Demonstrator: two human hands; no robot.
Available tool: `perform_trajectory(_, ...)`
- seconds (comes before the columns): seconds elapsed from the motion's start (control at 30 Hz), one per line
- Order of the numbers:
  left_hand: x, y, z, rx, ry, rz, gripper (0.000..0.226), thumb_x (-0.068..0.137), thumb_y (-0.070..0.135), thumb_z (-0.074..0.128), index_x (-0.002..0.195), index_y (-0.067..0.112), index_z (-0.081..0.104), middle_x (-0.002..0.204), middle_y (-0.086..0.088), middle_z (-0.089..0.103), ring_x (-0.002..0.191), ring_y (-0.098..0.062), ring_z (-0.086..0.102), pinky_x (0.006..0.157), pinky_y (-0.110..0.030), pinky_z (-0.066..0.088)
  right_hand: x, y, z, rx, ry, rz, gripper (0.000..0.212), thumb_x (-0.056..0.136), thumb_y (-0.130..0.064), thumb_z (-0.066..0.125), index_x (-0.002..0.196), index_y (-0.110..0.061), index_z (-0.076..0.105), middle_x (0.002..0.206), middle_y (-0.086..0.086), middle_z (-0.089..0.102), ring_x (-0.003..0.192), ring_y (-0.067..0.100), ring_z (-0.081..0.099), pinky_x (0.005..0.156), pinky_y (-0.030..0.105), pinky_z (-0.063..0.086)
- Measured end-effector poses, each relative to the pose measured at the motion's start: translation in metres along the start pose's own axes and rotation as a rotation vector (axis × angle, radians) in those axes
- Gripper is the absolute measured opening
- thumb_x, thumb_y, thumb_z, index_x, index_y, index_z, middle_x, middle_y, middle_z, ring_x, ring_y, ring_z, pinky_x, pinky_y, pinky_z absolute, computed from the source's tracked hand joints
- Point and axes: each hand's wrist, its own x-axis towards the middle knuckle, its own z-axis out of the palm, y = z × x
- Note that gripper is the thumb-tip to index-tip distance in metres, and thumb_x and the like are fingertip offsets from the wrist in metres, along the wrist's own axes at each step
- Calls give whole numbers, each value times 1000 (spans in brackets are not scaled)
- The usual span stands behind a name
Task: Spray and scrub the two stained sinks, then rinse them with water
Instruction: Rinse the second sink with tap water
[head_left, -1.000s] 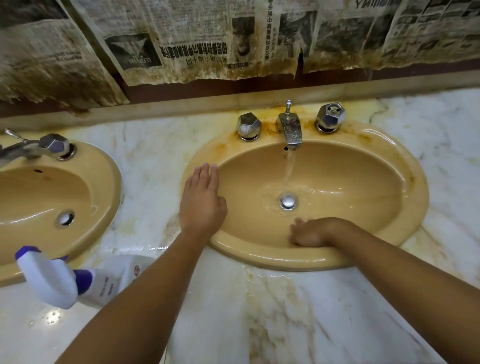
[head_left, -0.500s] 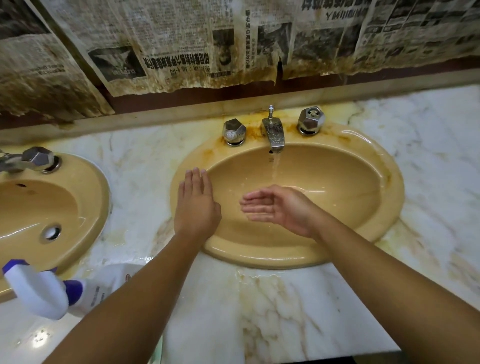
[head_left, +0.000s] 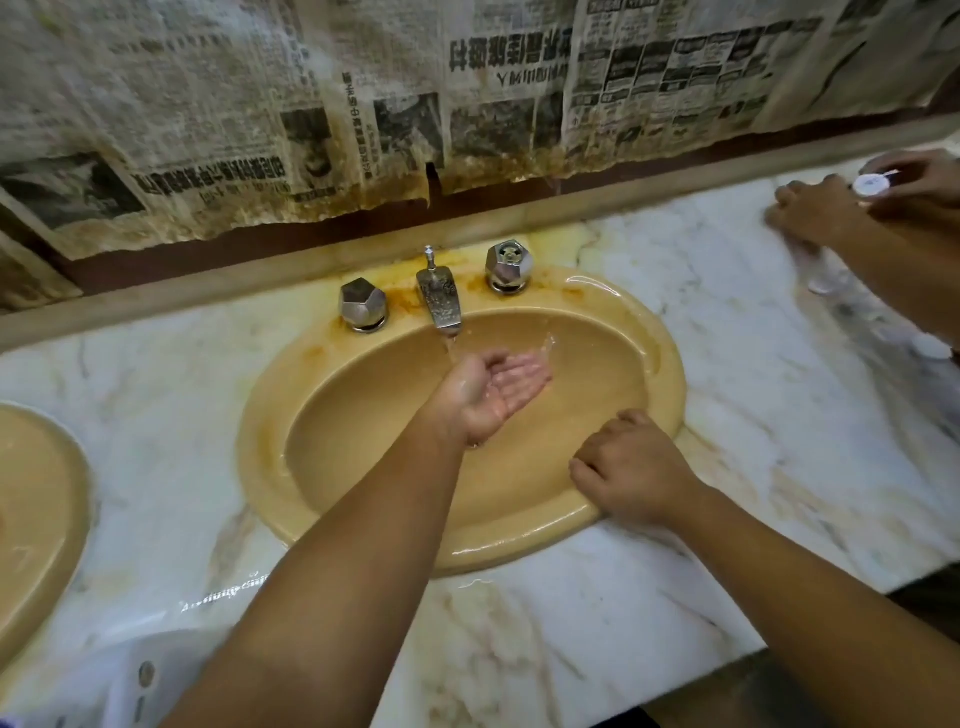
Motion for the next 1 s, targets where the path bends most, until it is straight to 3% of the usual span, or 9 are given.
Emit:
perform_trajectory(0.1,6,-2,-7,144,34,-95,38,107,16,42,124,-15,58,119,-31,67,116,-43,64,102,-45,54,2,13,8,-3,141,25,48,93,-43,32,67,-23,68,71,-6,67,81,21,59,104,43,37)
perform_trajectory(0.2,20,17,-27,-167,151,50,40,110,18,40,130,-14,53,133,-30,61,123,-43,61,104,-46,52,9,20,8,2,45,37,55,90,-48,24,89,-28,75,90,-11,71,99,14,59,111,36,29)
perform_trajectory(0.27,12,20,-16,-244,20,36,41,108,17,41,134,-12,53,134,-30,61,123,-44,61,107,-48,50,14,24,6,24,10,43,60,89,-50,21,101,-30,76,99,-12,72,105,12,57,112,34,26)
perform_trajectory(0.4,4,-3,-9,79,-32,-139,44,106,16,41,133,-17,53,131,-35,61,120,-46,62,106,-49,51,19,33,6,40,39,29,57,88,-48,27,105,-29,78,103,-10,74,107,14,61,111,35,30)
perform_trajectory(0.57,16,12,-25,-343,107,112,46,110,26,39,130,-12,55,136,-30,60,125,-42,60,109,-46,49,23,36,8,79,39,23,57,87,-47,31,115,-26,77,110,-10,74,112,15,61,110,33,33)
perform_trajectory(0.73,2,-16,1,-71,22,22,35,105,15,44,115,-14,62,127,-32,65,106,-42,69,98,-46,56,20,35,3,91,46,44,59,88,-46,32,125,-25,72,121,-9,72,124,16,57,113,30,26)
perform_trajectory(0.83,7,1,-22,-322,199,170,34,107,15,40,119,-13,57,132,-29,62,122,-41,61,106,-45,51,19,33,-2,135,20,56,62,88,-47,35,141,-27,61,138,-9,64,140,17,45,118,31,18)
perform_trajectory(0.9,1,7,-22,-427,139,223,38,108,18,40,126,-12,56,129,-29,64,123,-40,62,108,-46,50,20,33,-4,165,4,58,66,88,-48,35,149,-28,53,147,-9,56,146,17,37,120,30,13)
perform_trajectory(1.0,-11,-10,-8,-123,38,92,39,106,17,42,124,-11,61,123,-29,68,115,-40,67,100,-44,55,19,37,-3,167,47,65,67,87,-49,36,149,-27,52,147,-5,55,147,21,35,123,34,6)
